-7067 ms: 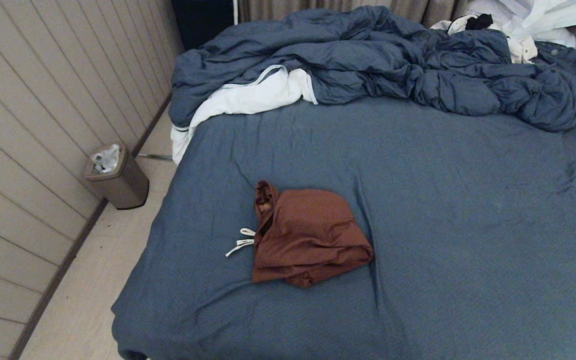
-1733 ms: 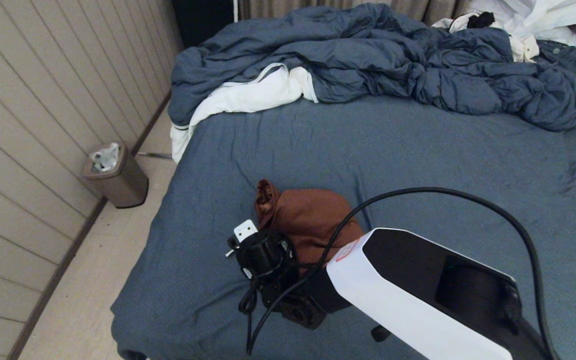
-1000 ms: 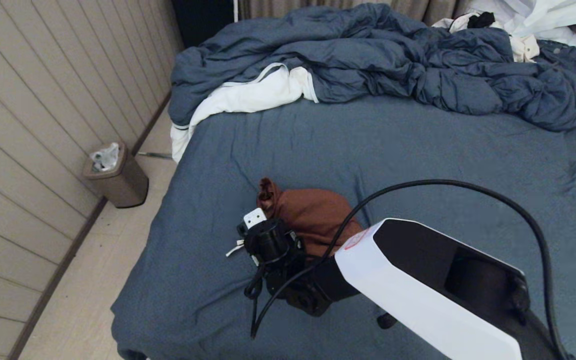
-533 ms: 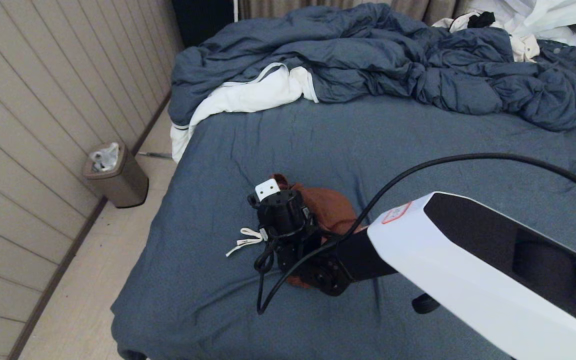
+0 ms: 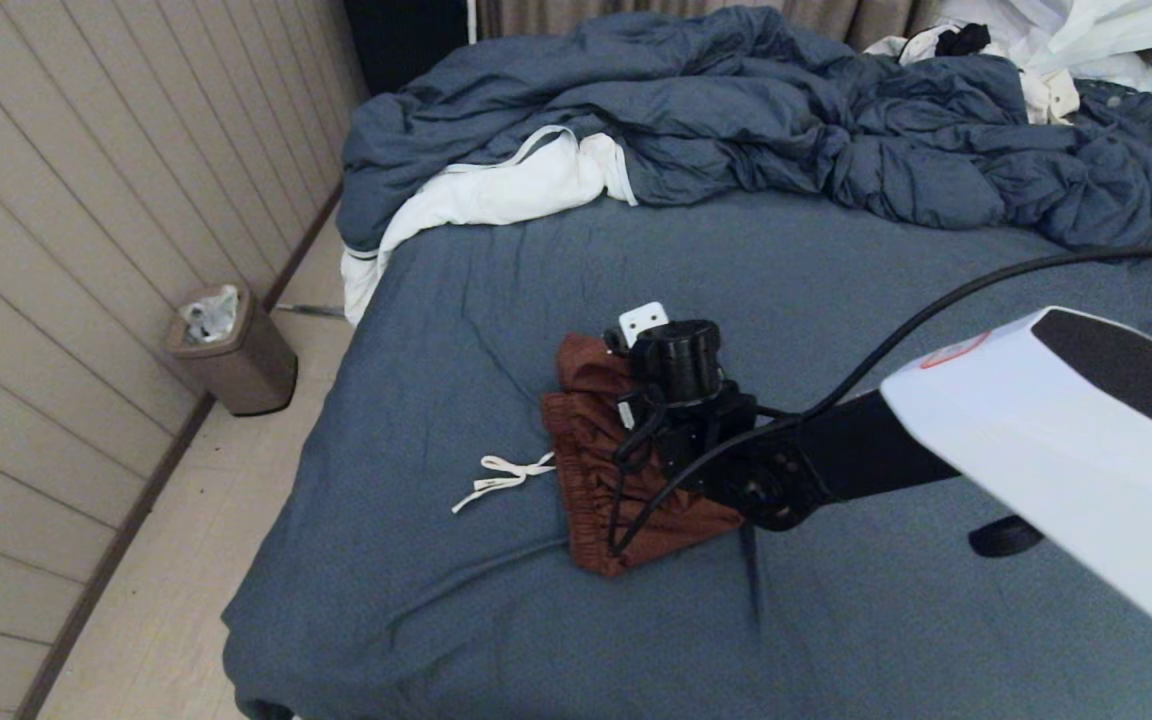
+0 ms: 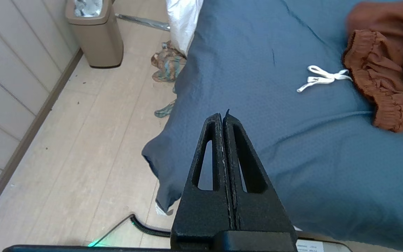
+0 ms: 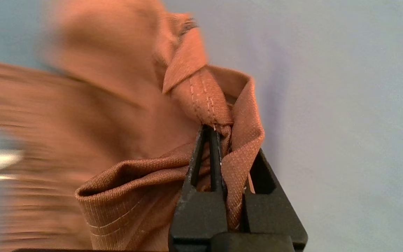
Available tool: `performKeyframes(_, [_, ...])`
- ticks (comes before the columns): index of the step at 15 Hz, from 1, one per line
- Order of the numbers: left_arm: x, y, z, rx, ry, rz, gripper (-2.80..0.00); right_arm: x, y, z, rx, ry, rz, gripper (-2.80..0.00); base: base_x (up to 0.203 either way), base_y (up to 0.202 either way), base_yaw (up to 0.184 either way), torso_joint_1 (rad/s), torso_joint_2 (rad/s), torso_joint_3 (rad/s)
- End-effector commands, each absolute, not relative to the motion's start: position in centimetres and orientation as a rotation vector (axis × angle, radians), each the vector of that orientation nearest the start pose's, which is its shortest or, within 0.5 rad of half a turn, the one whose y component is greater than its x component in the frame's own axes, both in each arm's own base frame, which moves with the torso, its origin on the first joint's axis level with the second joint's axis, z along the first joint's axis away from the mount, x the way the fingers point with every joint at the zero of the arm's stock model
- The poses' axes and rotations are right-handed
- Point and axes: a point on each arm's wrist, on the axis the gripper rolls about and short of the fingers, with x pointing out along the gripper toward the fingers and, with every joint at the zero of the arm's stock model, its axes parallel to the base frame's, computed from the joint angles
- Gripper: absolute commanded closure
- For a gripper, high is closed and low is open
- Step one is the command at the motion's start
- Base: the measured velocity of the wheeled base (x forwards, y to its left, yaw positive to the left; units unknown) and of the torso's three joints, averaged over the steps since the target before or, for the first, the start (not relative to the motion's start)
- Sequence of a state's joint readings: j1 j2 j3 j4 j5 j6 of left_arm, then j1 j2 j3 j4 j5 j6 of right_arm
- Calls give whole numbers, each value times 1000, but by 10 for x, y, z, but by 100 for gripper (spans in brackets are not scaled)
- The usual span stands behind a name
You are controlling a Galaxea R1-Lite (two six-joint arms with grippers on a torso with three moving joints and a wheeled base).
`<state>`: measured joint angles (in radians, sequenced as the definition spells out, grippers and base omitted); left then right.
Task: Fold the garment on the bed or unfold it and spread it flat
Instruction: Unford the brown shorts
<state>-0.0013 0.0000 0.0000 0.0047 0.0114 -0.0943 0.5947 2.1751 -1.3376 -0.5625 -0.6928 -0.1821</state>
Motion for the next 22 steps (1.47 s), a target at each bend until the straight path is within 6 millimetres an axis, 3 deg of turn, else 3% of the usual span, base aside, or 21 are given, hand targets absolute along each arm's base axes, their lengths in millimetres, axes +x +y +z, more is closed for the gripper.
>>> performKeyframes(1, [-23, 0, 75, -95, 6, 11, 0, 371, 186, 150, -328, 239, -168, 0, 0, 0, 0, 0, 0, 0])
performKeyframes(7, [-23, 0, 75, -96, 6, 11, 0, 400, 84, 133, -285, 268, -327, 0, 0, 0, 0, 0, 0, 0])
performKeyframes(11, [-23, 0, 75, -95, 6, 11, 0, 411, 36, 111, -270, 310, -385, 0, 0, 0, 0, 0, 0, 0])
performKeyframes(16, [-23, 0, 75, -95, 6, 11, 0, 419, -10, 86, -289, 254, -461, 0, 0, 0, 0, 0, 0, 0])
performKeyframes(20, [-23, 0, 75, -97, 6, 11, 0, 421, -20, 57, -301, 262, -451, 0, 0, 0, 0, 0, 0, 0])
performKeyframes(21, [-23, 0, 75, -96, 6, 12, 0, 419, -20, 56, -304, 263, -441, -280, 0, 0, 0, 0, 0, 0])
performKeyframes(22, [-23, 0, 75, -95, 6, 11, 0, 419, -19, 59, -300, 247, -433, -280, 0, 0, 0, 0, 0, 0])
